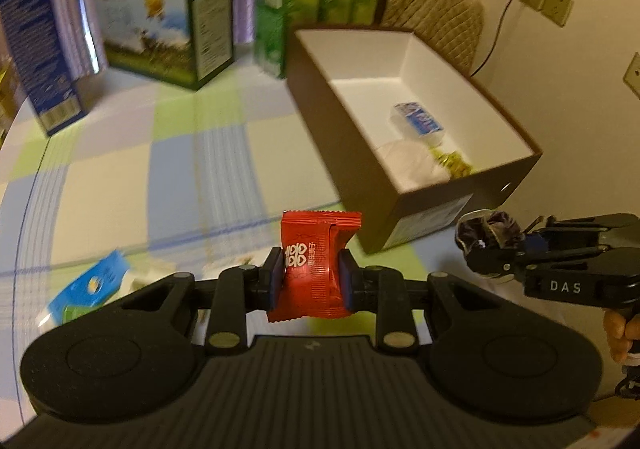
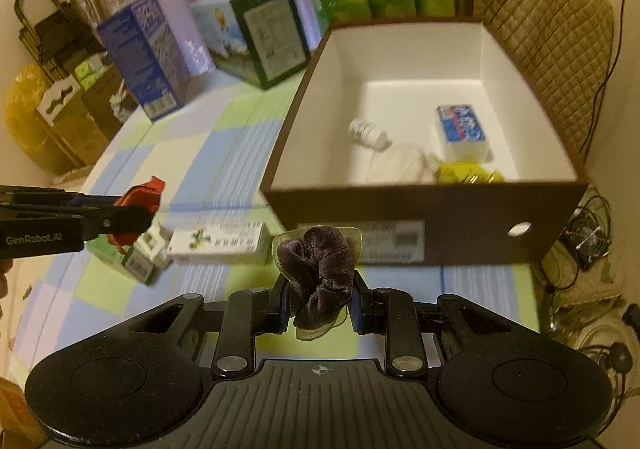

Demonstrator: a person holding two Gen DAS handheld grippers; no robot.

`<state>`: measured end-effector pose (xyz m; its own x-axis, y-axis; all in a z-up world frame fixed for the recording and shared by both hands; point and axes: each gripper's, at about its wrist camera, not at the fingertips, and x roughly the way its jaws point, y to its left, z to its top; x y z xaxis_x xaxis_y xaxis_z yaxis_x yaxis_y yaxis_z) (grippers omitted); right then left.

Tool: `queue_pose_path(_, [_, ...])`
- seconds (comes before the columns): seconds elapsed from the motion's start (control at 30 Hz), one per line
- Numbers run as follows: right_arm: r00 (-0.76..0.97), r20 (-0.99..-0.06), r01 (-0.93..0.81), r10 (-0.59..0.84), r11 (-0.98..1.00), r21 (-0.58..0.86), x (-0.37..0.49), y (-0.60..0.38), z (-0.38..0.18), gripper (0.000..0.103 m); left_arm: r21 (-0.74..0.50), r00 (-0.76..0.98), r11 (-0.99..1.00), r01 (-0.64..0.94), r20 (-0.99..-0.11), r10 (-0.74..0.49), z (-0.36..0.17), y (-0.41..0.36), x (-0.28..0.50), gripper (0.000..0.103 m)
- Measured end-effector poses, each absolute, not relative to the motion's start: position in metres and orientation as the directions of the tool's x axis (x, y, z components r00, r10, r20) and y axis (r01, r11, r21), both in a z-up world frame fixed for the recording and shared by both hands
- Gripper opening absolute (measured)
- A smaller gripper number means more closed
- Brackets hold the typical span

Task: Organize objects
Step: 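Carry the red candy and brown scrunchie with both tools over the box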

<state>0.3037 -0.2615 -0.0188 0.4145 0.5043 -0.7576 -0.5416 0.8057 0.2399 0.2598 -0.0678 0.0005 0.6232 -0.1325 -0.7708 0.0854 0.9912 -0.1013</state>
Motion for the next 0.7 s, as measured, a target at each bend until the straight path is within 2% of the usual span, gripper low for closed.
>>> queue_pose_path(0.7, [0.517,-0.683,-0.514,0.515,0.825,0.233,0.373,-0.287,0.017,0.025,-0.084,0.661,0.979,0.184,-0.727,-0.187,0.020,-0.127,0.341,0.024])
